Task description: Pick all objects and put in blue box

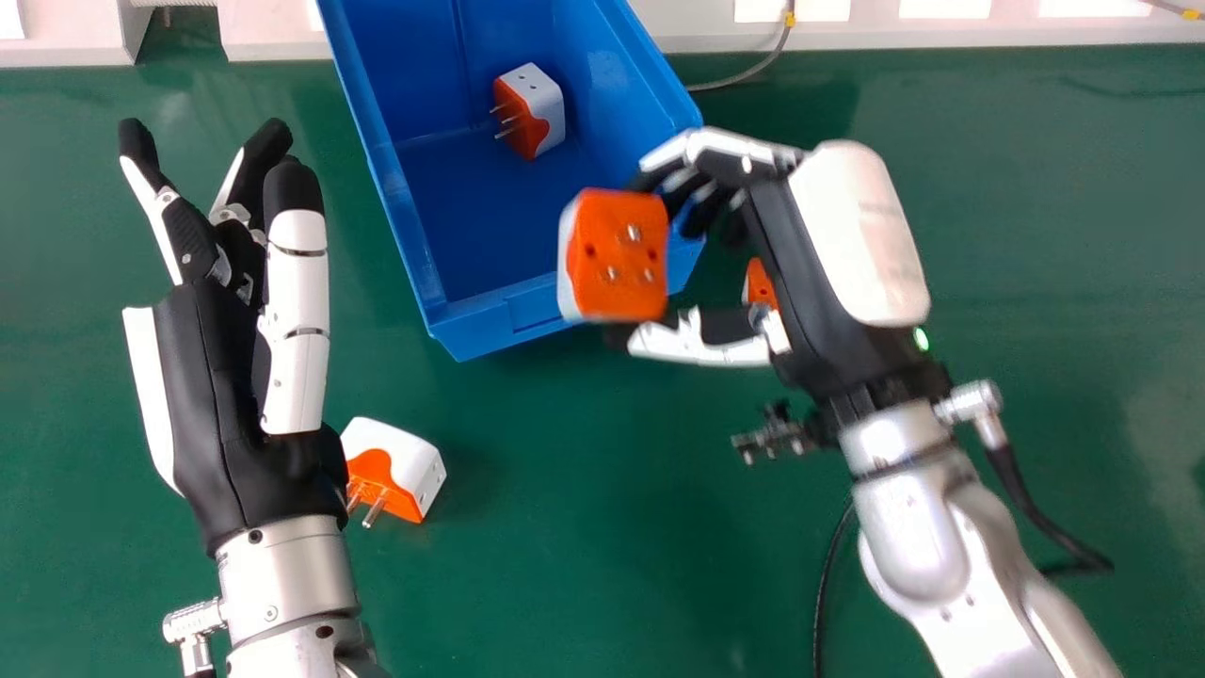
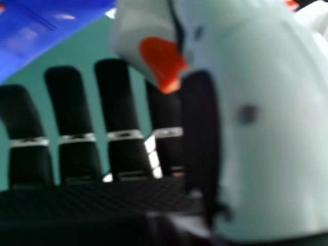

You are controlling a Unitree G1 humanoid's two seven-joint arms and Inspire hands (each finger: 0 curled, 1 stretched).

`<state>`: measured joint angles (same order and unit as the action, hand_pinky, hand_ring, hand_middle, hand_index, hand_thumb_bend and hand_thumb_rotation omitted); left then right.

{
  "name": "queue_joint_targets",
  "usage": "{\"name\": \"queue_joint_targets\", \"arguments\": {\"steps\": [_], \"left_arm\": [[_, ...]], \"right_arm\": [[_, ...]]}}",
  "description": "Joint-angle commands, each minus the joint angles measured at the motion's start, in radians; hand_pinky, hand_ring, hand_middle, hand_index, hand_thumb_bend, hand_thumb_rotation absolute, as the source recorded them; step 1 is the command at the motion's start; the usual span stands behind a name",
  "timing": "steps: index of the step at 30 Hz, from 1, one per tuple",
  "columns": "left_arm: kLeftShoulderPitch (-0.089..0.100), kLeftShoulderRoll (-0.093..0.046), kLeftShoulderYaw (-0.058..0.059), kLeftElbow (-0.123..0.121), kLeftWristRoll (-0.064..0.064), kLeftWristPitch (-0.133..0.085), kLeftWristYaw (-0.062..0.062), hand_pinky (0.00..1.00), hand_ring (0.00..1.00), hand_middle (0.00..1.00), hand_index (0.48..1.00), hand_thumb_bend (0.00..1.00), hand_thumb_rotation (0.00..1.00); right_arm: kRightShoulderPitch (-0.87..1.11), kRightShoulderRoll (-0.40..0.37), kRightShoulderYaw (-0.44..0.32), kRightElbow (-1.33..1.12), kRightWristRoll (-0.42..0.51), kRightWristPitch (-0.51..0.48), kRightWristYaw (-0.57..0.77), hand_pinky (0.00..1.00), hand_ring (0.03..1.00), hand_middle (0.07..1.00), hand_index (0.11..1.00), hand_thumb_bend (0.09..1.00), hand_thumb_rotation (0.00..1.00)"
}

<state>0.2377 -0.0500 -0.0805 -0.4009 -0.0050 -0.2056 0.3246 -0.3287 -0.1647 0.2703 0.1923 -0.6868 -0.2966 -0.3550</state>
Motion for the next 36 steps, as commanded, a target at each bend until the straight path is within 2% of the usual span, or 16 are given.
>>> {"name": "queue_joint_targets", "arguments": {"steps": [1,5,11,15,20,24,25,26,28,29,30,31,34,36], "left_arm": [[0.001,-0.044,-0.001,-0.015,0.014,-0.013,-0.001,0.84,0.87,0.87,0.848,0.55,0.72],[-0.003,-0.046,0.002,-0.013,0.013,-0.014,-0.001,0.84,0.87,0.86,0.845,0.55,0.73],[-0.015,-0.046,0.011,0.001,-0.002,-0.024,-0.011,0.84,0.87,0.86,0.843,0.56,0.72],[-0.017,-0.053,0.009,-0.005,0.001,-0.021,-0.006,0.83,0.86,0.86,0.834,0.56,0.71],[-0.011,-0.055,0.007,-0.008,0.002,-0.024,-0.006,0.84,0.87,0.86,0.843,0.56,0.71],[-0.012,-0.056,0.004,-0.009,-0.001,-0.026,-0.008,0.84,0.87,0.86,0.84,0.55,0.71],[-0.012,-0.056,0.004,-0.01,-0.002,-0.022,-0.007,0.84,0.87,0.86,0.84,0.55,0.71],[-0.012,-0.057,0.003,-0.01,-0.001,-0.02,-0.006,0.84,0.87,0.86,0.84,0.55,0.71],[-0.014,-0.057,0.003,-0.007,0.001,-0.023,-0.006,0.84,0.87,0.86,0.842,0.56,0.71],[-0.016,-0.058,0.002,-0.004,0.002,-0.025,-0.004,0.84,0.87,0.86,0.843,0.56,0.71],[-0.017,-0.06,0.002,-0.004,0.002,-0.025,-0.003,0.84,0.86,0.86,0.838,0.55,0.71],[-0.019,-0.062,0.001,-0.004,0.002,-0.023,-0.001,0.84,0.86,0.86,0.837,0.55,0.7],[-0.022,-0.059,0.001,-0.002,0.003,-0.022,0.0,0.83,0.86,0.85,0.835,0.55,0.7],[-0.023,-0.058,0.0,-0.002,0.0,-0.02,-0.002,0.84,0.86,0.86,0.839,0.55,0.7]], "right_arm": [[-0.07,0.018,0.004,0.039,-0.021,-0.005,-0.056,0.32,0.412,0.483,0.524,0.496,0.0],[-0.157,0.039,0.029,0.162,-0.051,-0.024,-0.135,0.32,0.407,0.492,0.526,0.496,0.0],[-0.319,0.077,0.082,0.415,-0.095,-0.009,-0.241,0.34,0.417,0.486,0.516,0.498,0.0],[-0.402,0.093,0.121,0.576,-0.115,-0.009,-0.298,0.37,0.423,0.483,0.507,0.501,0.0],[-0.437,0.111,0.146,0.669,-0.104,0.012,-0.331,0.35,0.43,0.476,0.513,0.5,0.0],[-0.423,0.116,0.154,0.654,-0.101,0.058,-0.318,0.33,0.451,0.54,0.522,0.494,0.0],[-0.415,0.115,0.156,0.639,-0.102,0.073,-0.313,0.35,0.479,0.598,0.512,0.489,0.0],[-0.408,0.115,0.158,0.626,-0.102,0.086,-0.308,0.35,0.489,0.619,0.509,0.487,0.0],[-0.394,0.111,0.161,0.595,-0.1,0.107,-0.296,0.42,0.552,0.693,0.504,0.498,0.04],[-0.388,0.11,0.162,0.581,-0.1,0.116,-0.291,0.51,0.646,0.778,0.588,0.609,0.03],[-0.383,0.108,0.163,0.567,-0.099,0.124,-0.286,0.61,0.786,0.9,0.696,0.736,0.01],[-0.379,0.107,0.163,0.557,-0.098,0.13,-0.285,0.63,0.849,0.949,0.744,0.784,0.01],[-0.372,0.107,0.163,0.535,-0.093,0.14,-0.285,0.64,0.949,0.992,0.825,0.843,0.02],[-0.369,0.107,0.164,0.526,-0.093,0.142,-0.292,0.65,0.979,0.998,0.854,0.861,0.03]]}}
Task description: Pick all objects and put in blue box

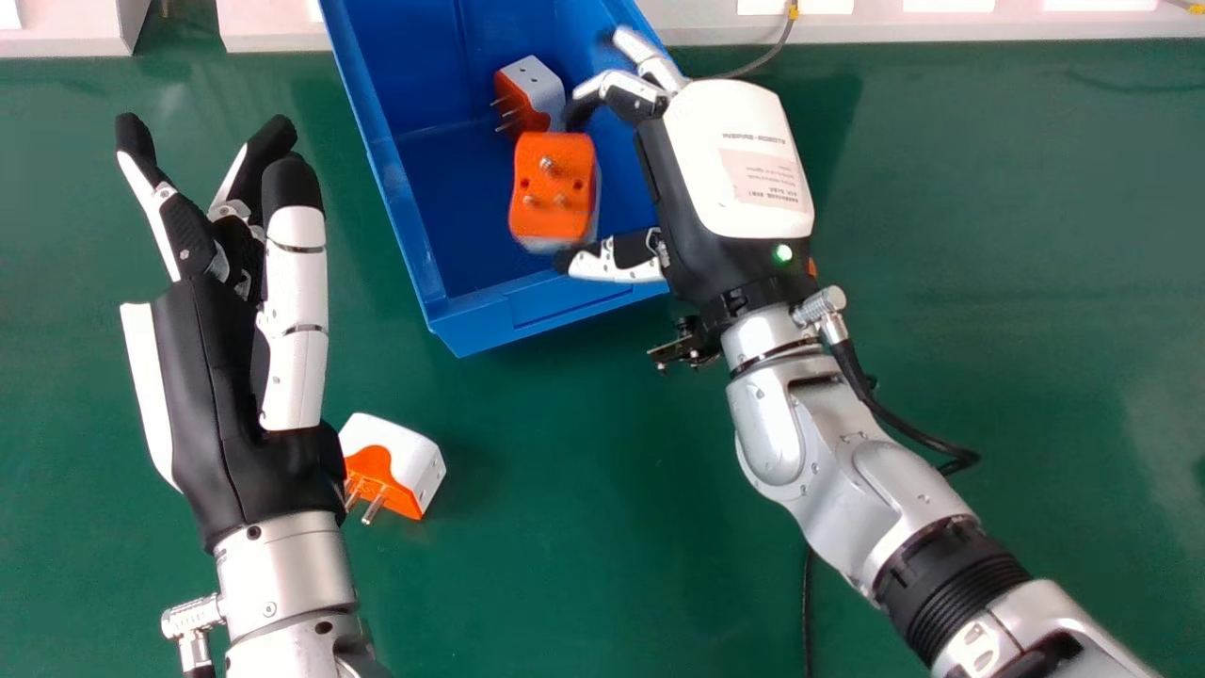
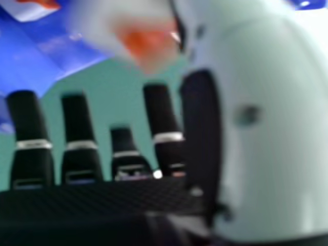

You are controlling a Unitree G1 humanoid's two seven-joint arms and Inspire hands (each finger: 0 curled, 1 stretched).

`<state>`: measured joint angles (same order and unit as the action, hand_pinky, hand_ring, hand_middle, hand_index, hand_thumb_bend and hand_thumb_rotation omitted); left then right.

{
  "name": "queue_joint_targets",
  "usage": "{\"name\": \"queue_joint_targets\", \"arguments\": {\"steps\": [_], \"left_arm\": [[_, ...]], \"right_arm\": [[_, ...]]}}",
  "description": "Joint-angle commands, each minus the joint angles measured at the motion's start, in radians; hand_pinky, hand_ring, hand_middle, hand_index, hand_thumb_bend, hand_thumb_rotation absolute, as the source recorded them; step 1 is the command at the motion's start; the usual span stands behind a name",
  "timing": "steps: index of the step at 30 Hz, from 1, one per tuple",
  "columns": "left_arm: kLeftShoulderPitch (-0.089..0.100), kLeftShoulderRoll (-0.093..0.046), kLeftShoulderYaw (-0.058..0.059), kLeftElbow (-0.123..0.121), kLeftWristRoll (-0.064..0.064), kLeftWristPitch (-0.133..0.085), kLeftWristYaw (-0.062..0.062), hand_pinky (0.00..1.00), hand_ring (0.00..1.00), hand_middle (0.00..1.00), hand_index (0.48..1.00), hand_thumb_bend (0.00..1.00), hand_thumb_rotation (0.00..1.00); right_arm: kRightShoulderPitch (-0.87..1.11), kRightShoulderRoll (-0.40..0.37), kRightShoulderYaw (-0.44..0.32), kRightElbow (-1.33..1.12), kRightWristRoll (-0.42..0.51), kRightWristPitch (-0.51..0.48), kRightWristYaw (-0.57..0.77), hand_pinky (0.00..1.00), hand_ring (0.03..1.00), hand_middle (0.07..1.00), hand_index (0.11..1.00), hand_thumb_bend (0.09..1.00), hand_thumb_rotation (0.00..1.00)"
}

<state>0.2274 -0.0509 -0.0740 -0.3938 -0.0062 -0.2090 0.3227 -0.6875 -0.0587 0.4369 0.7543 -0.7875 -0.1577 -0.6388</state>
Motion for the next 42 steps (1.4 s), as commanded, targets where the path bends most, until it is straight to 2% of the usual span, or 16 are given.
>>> {"name": "queue_joint_targets", "arguments": {"steps": [1,6,9,12,14,17,20,24,27,30,34,36,37,39,42], "left_arm": [[-0.013,-0.057,-0.007,-0.01,-0.001,-0.014,0.0,0.84,0.86,0.86,0.839,0.55,0.7],[-0.016,-0.056,-0.008,-0.01,0.0,-0.016,-0.001,0.84,0.87,0.86,0.841,0.56,0.7],[-0.015,-0.056,-0.008,-0.009,0.001,-0.018,0.0,0.84,0.87,0.86,0.839,0.56,0.7],[-0.016,-0.059,-0.006,-0.011,-0.001,-0.013,0.004,0.83,0.86,0.85,0.83,0.57,0.69],[-0.016,-0.058,-0.006,-0.012,0.002,-0.01,0.005,0.83,0.86,0.85,0.83,0.57,0.69],[-0.017,-0.055,-0.006,-0.011,0.005,-0.01,0.005,0.84,0.86,0.86,0.832,0.58,0.69],[-0.016,-0.055,-0.007,-0.014,0.002,-0.008,0.003,0.84,0.87,0.86,0.835,0.57,0.7],[-0.014,-0.055,-0.009,-0.018,0.002,-0.003,0.004,0.84,0.86,0.86,0.829,0.57,0.69],[-0.014,-0.054,-0.011,-0.02,0.01,0.002,0.006,0.84,0.86,0.86,0.829,0.57,0.69],[-0.015,-0.056,-0.012,-0.017,0.007,0.0,0.006,0.84,0.87,0.86,0.834,0.57,0.7],[-0.01,-0.057,-0.017,-0.019,0.005,-0.001,0.006,0.84,0.87,0.86,0.836,0.57,0.7],[-0.008,-0.055,-0.018,-0.018,0.004,-0.006,0.004,0.85,0.87,0.87,0.842,0.56,0.7],[-0.007,-0.055,-0.018,-0.017,0.003,-0.008,0.003,0.85,0.88,0.87,0.843,0.56,0.7],[-0.003,-0.056,-0.02,-0.018,0.003,-0.009,0.004,0.85,0.88,0.87,0.844,0.56,0.71],[0.003,-0.057,-0.021,-0.02,-0.003,-0.009,0.003,0.85,0.88,0.87,0.849,0.56,0.7]], "right_arm": [[-0.009,0.001,-0.002,-0.04,0.007,0.003,-0.01,0.65,0.979,0.998,0.854,0.861,0.03],[-0.006,-0.002,0.002,-0.051,0.001,-0.004,-0.024,0.67,1.0,1.0,0.967,0.859,0.11],[-0.001,-0.003,-0.001,-0.056,0.008,-0.024,-0.038,0.67,1.0,1.0,0.991,0.849,0.11],[0.02,-0.011,0.0,-0.089,0.005,-0.05,-0.062,0.64,0.977,1.0,0.986,0.845,0.1],[0.046,-0.02,-0.001,-0.129,0.006,-0.062,-0.062,0.64,0.977,1.0,0.986,0.845,0.1],[0.078,-0.024,-0.007,-0.177,0.014,-0.071,-0.057,0.67,0.95,1.0,0.967,0.799,0.13],[0.129,-0.029,-0.015,-0.243,0.016,-0.084,-0.071,0.69,0.943,1.0,0.962,0.78,0.13],[0.193,-0.028,-0.023,-0.315,0.002,-0.134,-0.159,0.68,0.878,0.987,0.921,0.81,0.08],[0.238,-0.025,-0.022,-0.342,-0.033,-0.179,-0.288,0.66,0.852,0.971,0.907,0.826,0.07],[0.258,-0.027,-0.025,-0.319,-0.039,-0.241,-0.396,0.58,0.767,0.921,0.891,0.851,0.11],[0.265,-0.038,-0.056,-0.238,-0.037,-0.291,-0.523,0.58,0.773,0.921,0.9,0.842,0.14],[0.257,-0.036,-0.077,-0.167,-0.03,-0.29,-0.579,0.75,0.885,0.967,0.963,0.83,0.28],[0.252,-0.036,-0.084,-0.135,-0.029,-0.288,-0.6,0.79,0.909,0.978,0.979,0.83,0.32],[0.249,-0.034,-0.106,-0.093,-0.008,-0.289,-0.607,0.84,0.931,0.992,0.995,0.831,0.4],[0.258,-0.031,-0.134,-0.081,0.019,-0.262,-0.586,0.87,0.942,0.99,1.0,0.858,0.44]]}}
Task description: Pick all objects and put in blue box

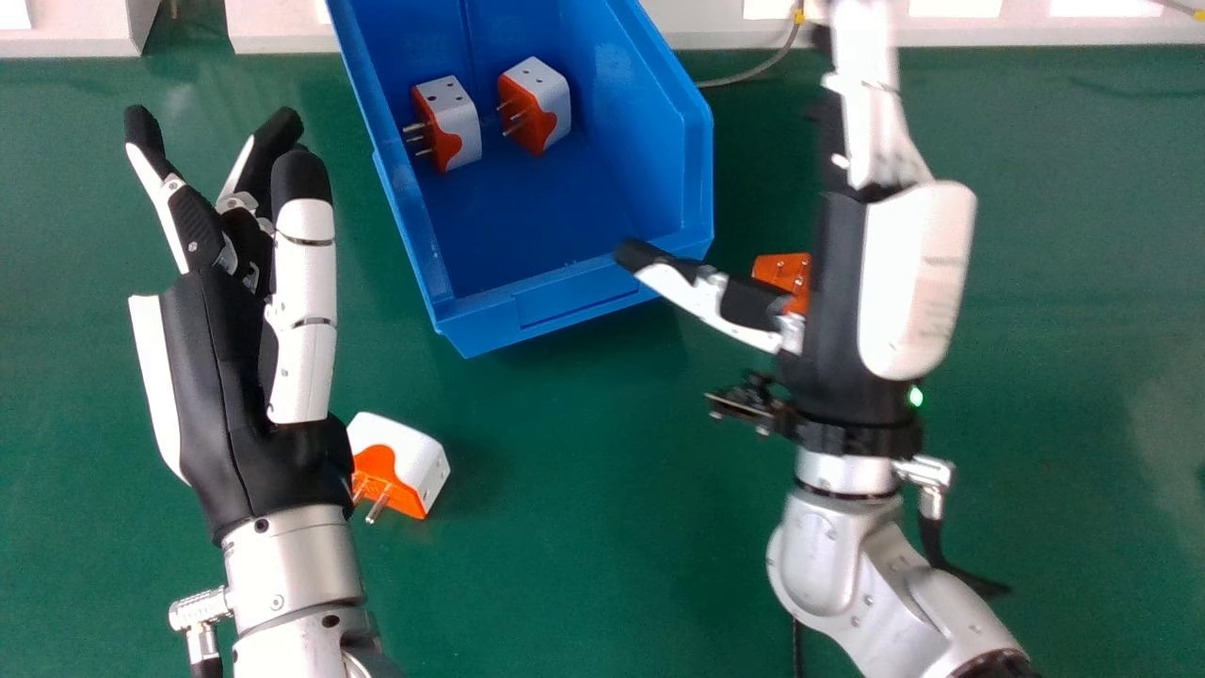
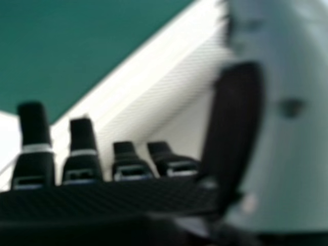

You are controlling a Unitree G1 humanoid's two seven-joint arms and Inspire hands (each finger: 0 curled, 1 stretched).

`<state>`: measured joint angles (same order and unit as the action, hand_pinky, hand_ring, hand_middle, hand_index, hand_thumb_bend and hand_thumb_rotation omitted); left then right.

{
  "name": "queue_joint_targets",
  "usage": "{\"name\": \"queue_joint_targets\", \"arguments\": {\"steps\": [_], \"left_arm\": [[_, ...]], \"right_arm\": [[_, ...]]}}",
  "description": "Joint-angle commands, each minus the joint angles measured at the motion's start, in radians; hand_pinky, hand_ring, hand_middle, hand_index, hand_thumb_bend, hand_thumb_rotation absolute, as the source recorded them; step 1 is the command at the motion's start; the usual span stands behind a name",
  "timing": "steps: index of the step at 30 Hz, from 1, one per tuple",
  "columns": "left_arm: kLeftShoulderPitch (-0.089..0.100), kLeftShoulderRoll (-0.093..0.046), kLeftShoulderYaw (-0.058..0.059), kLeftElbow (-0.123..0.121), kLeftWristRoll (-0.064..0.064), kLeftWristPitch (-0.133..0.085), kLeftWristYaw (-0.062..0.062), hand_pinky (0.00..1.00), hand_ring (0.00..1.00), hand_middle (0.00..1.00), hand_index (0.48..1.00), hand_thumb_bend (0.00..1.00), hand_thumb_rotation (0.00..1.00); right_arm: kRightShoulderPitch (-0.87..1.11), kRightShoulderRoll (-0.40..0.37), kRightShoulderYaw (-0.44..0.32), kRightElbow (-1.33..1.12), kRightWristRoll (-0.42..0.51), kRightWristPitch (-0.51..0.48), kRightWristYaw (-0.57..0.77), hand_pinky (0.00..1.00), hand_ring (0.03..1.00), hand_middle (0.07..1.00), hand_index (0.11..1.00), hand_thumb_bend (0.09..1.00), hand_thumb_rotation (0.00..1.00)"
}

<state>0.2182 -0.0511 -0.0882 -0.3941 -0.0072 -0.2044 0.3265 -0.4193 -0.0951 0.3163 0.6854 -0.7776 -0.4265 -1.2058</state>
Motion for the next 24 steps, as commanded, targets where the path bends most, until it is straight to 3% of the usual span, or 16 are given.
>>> {"name": "queue_joint_targets", "arguments": {"steps": [1,9,12,17,20,24], "left_arm": [[0.014,-0.057,-0.007,-0.021,-0.002,-0.013,0.0,0.85,0.88,0.87,0.849,0.56,0.7],[0.025,-0.056,-0.009,-0.029,0.007,-0.012,0.004,0.84,0.88,0.87,0.848,0.55,0.71],[0.024,-0.056,-0.01,-0.027,0.004,-0.017,0.003,0.85,0.88,0.87,0.851,0.54,0.71],[0.023,-0.056,-0.008,-0.025,-0.006,-0.014,-0.001,0.85,0.88,0.88,0.852,0.55,0.7],[0.021,-0.054,-0.007,-0.024,-0.005,-0.016,-0.002,0.85,0.88,0.88,0.857,0.55,0.7],[0.018,-0.059,-0.006,-0.024,-0.002,-0.014,0.004,0.85,0.87,0.87,0.845,0.56,0.7]], "right_arm": [[-0.005,0.007,-0.02,-0.021,0.016,0.025,-0.008,0.87,0.942,0.99,1.0,0.858,0.44],[0.032,0.01,-0.045,-0.08,0.052,0.192,0.14,0.83,0.948,0.998,1.0,0.903,0.44],[0.038,-0.001,-0.051,-0.093,0.08,0.276,0.278,0.88,0.993,1.0,1.0,0.946,0.42],[0.029,-0.038,-0.035,-0.137,0.104,0.395,0.532,0.87,0.991,1.0,1.0,0.969,0.43],[0.017,-0.064,-0.016,-0.168,0.115,0.439,0.691,0.86,0.993,1.0,1.0,0.963,0.4],[-0.024,-0.08,-0.003,-0.127,0.115,0.47,0.803,0.86,0.999,1.0,1.0,0.987,0.35]]}}
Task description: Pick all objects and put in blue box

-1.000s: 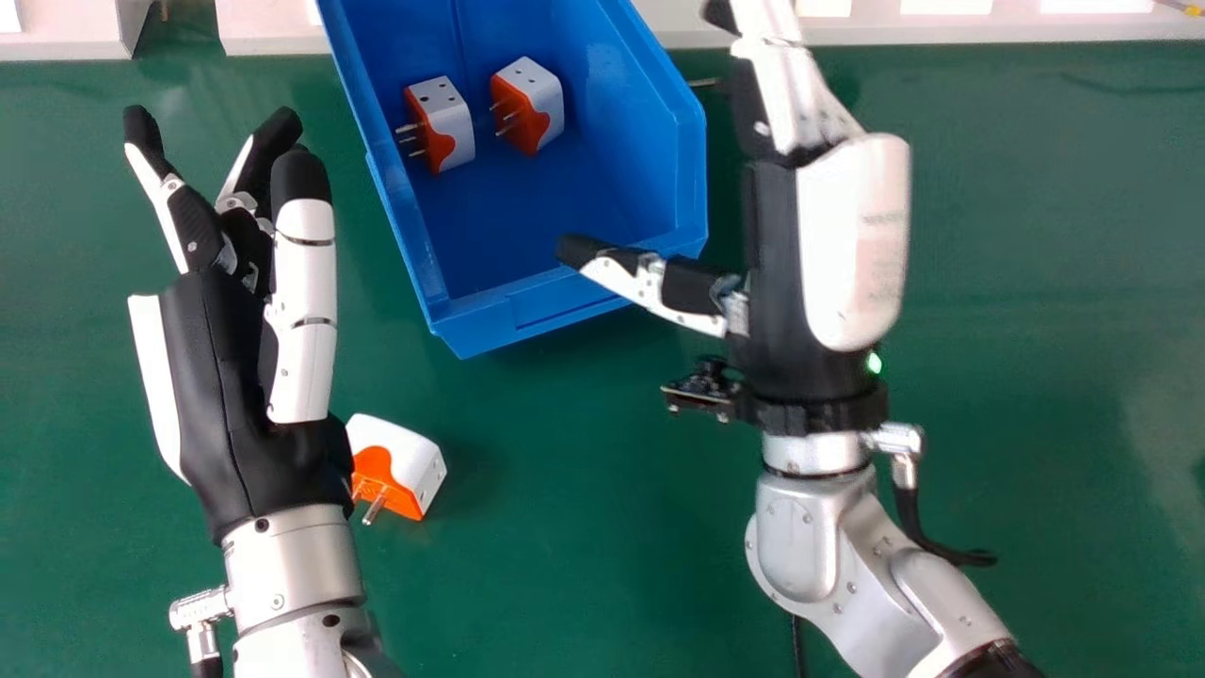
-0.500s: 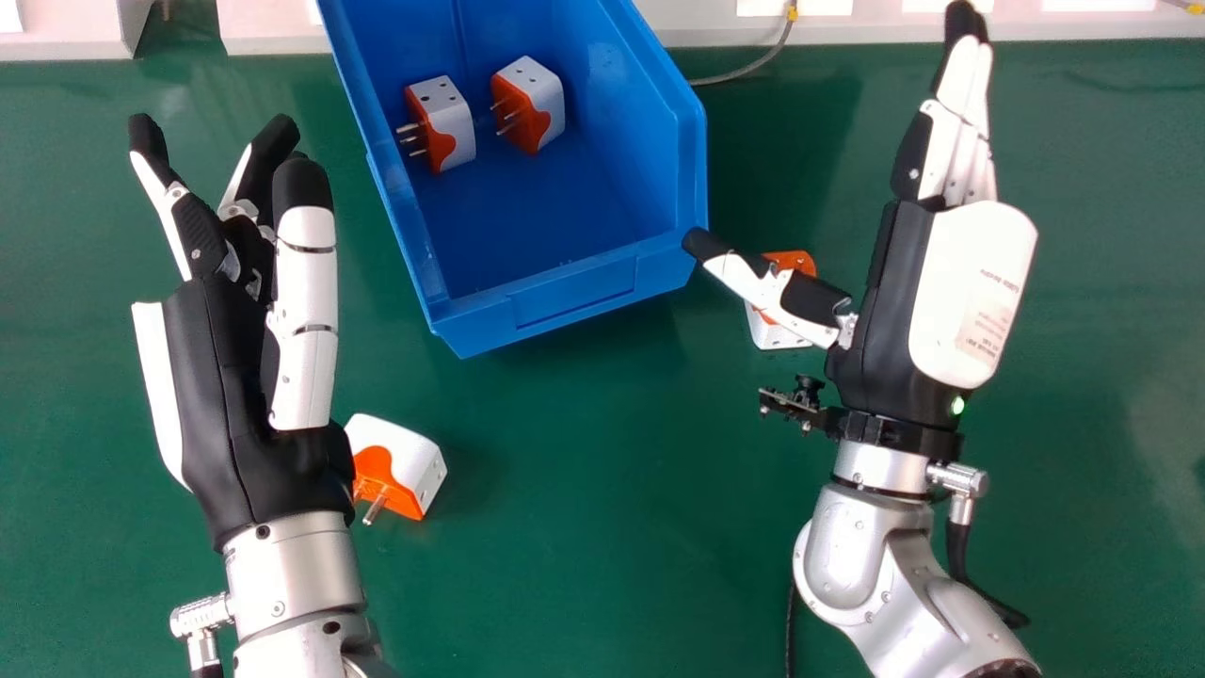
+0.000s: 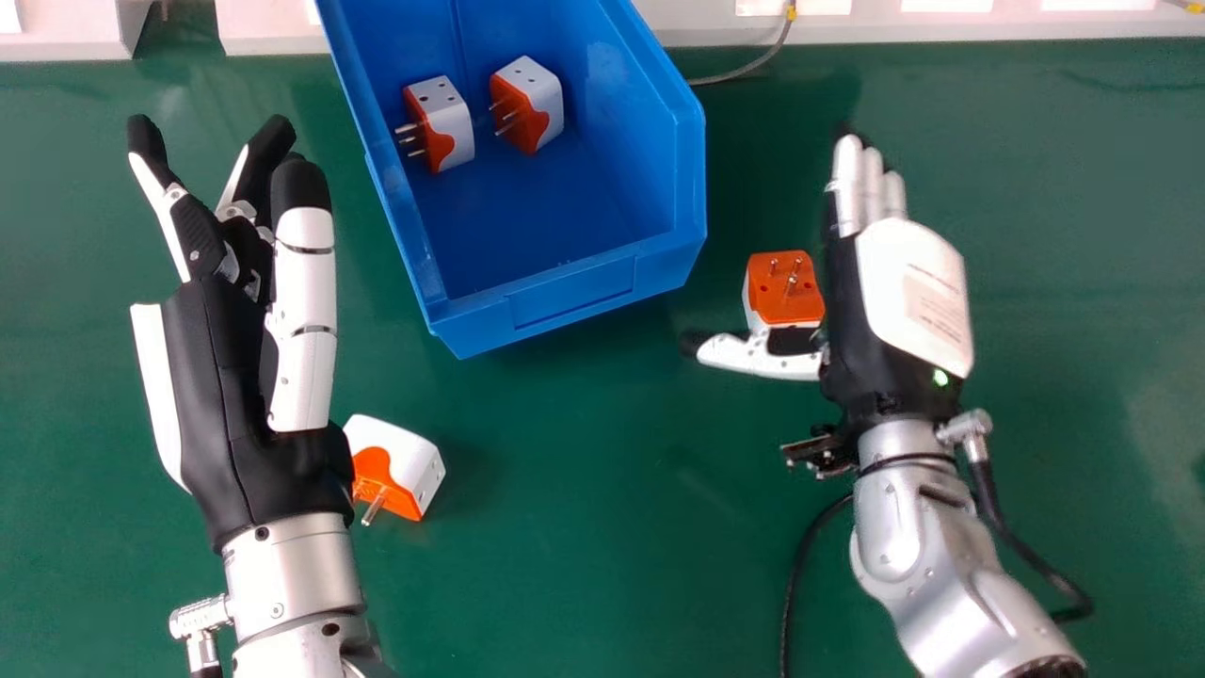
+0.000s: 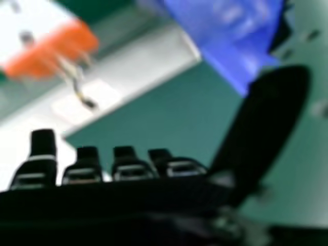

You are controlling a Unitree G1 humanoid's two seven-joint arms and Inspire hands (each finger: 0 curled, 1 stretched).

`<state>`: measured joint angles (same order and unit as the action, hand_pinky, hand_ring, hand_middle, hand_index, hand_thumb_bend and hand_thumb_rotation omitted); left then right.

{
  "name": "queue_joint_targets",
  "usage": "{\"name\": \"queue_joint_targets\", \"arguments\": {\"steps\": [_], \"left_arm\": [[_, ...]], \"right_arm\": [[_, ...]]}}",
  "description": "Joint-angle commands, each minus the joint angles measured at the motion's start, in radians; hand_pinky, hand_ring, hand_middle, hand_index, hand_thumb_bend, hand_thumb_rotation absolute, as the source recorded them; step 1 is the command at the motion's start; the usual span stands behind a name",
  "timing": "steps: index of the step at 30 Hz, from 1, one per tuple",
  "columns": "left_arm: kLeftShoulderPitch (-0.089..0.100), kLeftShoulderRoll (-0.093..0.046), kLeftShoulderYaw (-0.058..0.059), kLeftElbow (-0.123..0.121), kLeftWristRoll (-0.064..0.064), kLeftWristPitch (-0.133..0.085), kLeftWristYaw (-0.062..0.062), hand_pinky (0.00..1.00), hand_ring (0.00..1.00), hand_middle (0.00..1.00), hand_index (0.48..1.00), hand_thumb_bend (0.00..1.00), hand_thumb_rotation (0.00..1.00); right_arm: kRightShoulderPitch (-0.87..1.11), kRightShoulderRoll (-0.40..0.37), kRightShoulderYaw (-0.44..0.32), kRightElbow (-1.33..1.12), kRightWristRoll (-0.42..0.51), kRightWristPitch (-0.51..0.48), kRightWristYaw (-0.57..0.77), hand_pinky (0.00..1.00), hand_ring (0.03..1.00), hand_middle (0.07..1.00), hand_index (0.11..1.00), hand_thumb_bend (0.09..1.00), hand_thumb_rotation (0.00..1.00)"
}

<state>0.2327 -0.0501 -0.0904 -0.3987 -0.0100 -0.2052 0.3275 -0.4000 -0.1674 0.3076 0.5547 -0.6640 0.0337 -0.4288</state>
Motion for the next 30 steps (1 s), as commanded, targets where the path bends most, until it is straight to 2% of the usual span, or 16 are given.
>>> {"name": "queue_joint_targets", "arguments": {"steps": [1,6,9,13,17,19,23,26,27,28,30], "left_arm": [[0.003,-0.061,-0.004,-0.02,0.0,-0.013,0.005,0.84,0.87,0.86,0.841,0.57,0.69],[-0.002,-0.058,-0.002,-0.019,-0.006,-0.014,0.002,0.85,0.87,0.87,0.844,0.57,0.69],[-0.005,-0.056,0.0,-0.018,-0.005,-0.012,0.002,0.85,0.88,0.87,0.846,0.57,0.69],[-0.01,-0.058,0.003,-0.013,-0.011,-0.015,0.001,0.85,0.87,0.87,0.843,0.58,0.69],[-0.011,-0.055,0.003,-0.011,-0.007,-0.021,0.001,0.85,0.88,0.87,0.847,0.58,0.69],[-0.01,-0.056,0.002,-0.01,-0.005,-0.023,0.003,0.85,0.88,0.87,0.847,0.58,0.69],[-0.006,-0.056,-0.001,-0.017,-0.007,-0.019,0.002,0.85,0.87,0.87,0.845,0.56,0.7],[-0.006,-0.057,-0.002,-0.017,-0.006,-0.018,0.003,0.85,0.87,0.87,0.845,0.56,0.69],[-0.007,-0.058,-0.002,-0.017,-0.005,-0.018,0.004,0.85,0.87,0.87,0.844,0.56,0.69],[-0.007,-0.058,-0.002,-0.016,-0.006,-0.019,0.003,0.85,0.87,0.87,0.844,0.56,0.69],[-0.008,-0.057,-0.001,-0.014,-0.006,-0.021,0.003,0.85,0.87,0.87,0.845,0.56,0.69]], "right_arm": [[-0.061,-0.011,0.011,0.027,-0.004,0.019,0.042,0.87,1.0,1.0,1.0,0.996,0.34],[-0.139,-0.036,0.032,0.144,-0.008,-0.007,0.072,0.88,1.0,1.0,1.0,1.0,0.34],[-0.174,-0.047,0.034,0.205,0.002,-0.051,0.061,0.88,1.0,1.0,1.0,1.0,0.35],[-0.204,-0.048,0.033,0.267,0.007,-0.096,0.035,0.83,0.992,1.0,1.0,0.979,0.3],[-0.237,-0.052,0.031,0.336,0.015,-0.14,0.028,0.77,0.932,0.962,0.955,0.918,0.21],[-0.248,-0.06,0.03,0.361,0.017,-0.16,0.029,0.77,0.928,0.959,0.952,0.914,0.21],[-0.268,-0.073,0.021,0.406,0.029,-0.187,0.034,0.68,0.81,0.883,0.827,0.863,0.04],[-0.275,-0.079,0.017,0.433,0.041,-0.219,0.018,0.64,0.773,0.845,0.775,0.845,0.01],[-0.277,-0.079,0.015,0.447,0.047,-0.235,0.008,0.61,0.744,0.814,0.741,0.832,0.0],[-0.28,-0.078,0.01,0.469,0.054,-0.261,-0.01,0.56,0.671,0.758,0.703,0.814,0.0],[-0.288,-0.074,0.005,0.505,0.06,-0.302,-0.047,0.44,0.49,0.592,0.618,0.609,0.0]]}}
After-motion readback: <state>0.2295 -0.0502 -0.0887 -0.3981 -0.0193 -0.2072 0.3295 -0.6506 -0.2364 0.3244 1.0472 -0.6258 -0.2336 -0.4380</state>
